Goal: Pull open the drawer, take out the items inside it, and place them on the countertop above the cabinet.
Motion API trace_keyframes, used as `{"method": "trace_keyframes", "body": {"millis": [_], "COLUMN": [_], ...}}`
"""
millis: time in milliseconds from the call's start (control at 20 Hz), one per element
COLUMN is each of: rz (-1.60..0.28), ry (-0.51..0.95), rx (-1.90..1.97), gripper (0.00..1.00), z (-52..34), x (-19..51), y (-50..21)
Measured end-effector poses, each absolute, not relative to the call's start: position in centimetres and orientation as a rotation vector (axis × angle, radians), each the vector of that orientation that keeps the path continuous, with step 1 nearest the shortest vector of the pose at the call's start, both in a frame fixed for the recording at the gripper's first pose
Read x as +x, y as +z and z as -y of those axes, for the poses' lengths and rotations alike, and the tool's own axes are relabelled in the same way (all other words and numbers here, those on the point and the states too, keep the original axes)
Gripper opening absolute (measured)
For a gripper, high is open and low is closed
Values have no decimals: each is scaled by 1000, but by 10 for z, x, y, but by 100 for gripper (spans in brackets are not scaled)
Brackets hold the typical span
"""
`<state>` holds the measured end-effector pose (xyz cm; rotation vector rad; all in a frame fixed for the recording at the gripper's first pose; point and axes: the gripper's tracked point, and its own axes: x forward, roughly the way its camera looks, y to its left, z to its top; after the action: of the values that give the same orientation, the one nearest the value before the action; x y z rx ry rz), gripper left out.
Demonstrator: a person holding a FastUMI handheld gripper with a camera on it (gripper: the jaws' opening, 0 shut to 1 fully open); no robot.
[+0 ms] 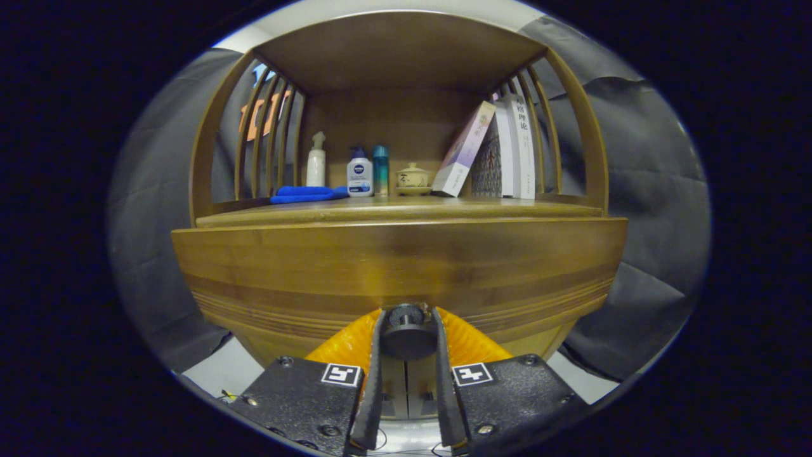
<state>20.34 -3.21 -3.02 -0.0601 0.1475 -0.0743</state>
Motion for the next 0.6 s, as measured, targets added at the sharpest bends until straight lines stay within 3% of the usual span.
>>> {"method": "trace_keyframes", "body": {"millis": [600], "rz": [-149], "ry": [-56], "rx": [-42], "gripper": [39], "z": [31], "x": [111], "y": [-44]}}
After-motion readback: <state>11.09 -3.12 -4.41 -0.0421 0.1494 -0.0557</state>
